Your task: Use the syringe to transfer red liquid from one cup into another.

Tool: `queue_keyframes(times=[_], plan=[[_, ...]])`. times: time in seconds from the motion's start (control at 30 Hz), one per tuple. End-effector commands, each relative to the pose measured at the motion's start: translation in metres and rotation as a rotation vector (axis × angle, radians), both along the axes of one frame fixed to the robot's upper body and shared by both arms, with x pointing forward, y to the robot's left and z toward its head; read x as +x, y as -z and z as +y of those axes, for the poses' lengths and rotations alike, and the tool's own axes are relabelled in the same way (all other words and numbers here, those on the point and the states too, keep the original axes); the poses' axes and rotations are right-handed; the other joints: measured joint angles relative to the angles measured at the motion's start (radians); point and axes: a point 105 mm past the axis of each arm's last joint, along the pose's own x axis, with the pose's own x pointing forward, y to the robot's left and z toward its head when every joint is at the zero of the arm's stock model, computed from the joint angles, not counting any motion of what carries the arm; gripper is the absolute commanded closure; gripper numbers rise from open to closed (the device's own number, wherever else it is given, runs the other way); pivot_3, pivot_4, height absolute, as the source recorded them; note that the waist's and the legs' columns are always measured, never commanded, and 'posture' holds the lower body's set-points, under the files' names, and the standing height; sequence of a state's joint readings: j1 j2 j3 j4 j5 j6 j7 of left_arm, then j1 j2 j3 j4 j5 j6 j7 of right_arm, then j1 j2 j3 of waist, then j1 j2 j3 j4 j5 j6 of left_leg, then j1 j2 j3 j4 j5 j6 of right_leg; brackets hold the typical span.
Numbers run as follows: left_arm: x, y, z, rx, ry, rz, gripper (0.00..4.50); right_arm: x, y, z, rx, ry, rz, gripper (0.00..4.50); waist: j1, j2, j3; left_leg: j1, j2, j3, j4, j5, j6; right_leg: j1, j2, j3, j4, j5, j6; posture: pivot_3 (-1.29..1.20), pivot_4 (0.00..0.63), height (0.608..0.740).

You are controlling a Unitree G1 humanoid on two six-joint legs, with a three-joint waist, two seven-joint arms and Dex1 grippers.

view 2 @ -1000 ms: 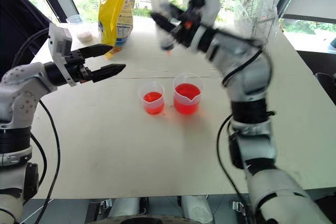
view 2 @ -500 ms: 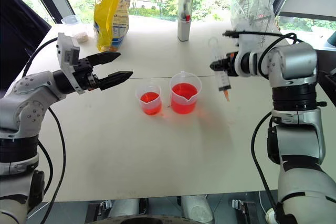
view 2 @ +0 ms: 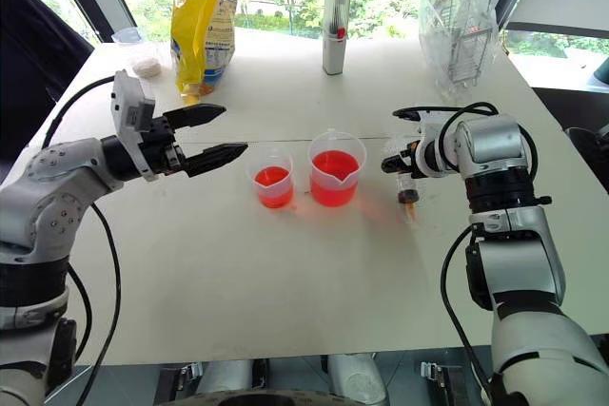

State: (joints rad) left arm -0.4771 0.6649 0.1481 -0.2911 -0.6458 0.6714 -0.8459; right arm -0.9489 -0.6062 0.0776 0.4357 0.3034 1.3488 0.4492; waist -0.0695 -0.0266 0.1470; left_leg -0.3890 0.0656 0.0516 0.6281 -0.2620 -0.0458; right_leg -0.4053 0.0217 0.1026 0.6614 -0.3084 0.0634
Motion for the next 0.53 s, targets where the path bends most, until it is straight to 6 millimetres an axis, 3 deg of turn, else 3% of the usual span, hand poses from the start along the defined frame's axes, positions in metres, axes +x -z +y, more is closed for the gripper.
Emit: queue_keyframes(times=[0.03, 0.23, 0.4, 0.53], plan=[[-0.007, -0.01, -0.003, 0.008, 0.023, -0.04, 0.0, 0.001, -0.017, 0.002, 0.013, -0.012, -0.054, 0.02, 0.0, 0.0, 0.0, 0.0, 0.0, 0.0, 0.0, 0.0, 0.0, 0.0, 0.0, 0.0, 0.0, 0.0, 0.0, 0.0, 0.15, 0.74], [-0.011, -0.01, -0.002, 0.022, 0.038, -0.028, 0.0, -0.016, -0.063, 0.009, -0.011, -0.172, -0.209, 0.02, 0.002, 0.001, 0.0, 0.0, 0.0, 0.0, 0.0, 0.0, 0.0, 0.0, 0.0, 0.0, 0.0, 0.0, 0.0, 0.0, 0.15, 0.74], [-0.016, -0.01, 0.003, 0.038, 0.044, -0.013, 0.0, -0.063, -0.104, 0.024, 0.05, -0.45, -0.331, 0.02, 0.003, 0.001, 0.001, -0.001, 0.0, -0.002, -0.001, 0.0, 0.0, 0.001, 0.0, -0.002, -0.003, 0.0, 0.0, 0.0, 0.15, 0.74], [-0.019, -0.008, 0.005, 0.041, 0.047, 0.002, 0.0, -0.092, -0.115, 0.028, 0.031, -0.581, -0.371, 0.02, 0.001, 0.001, 0.001, 0.0, 0.001, -0.002, -0.001, 0.0, 0.0, 0.002, -0.001, -0.002, -0.004, 0.0, 0.0, 0.0, 0.15, 0.74]])
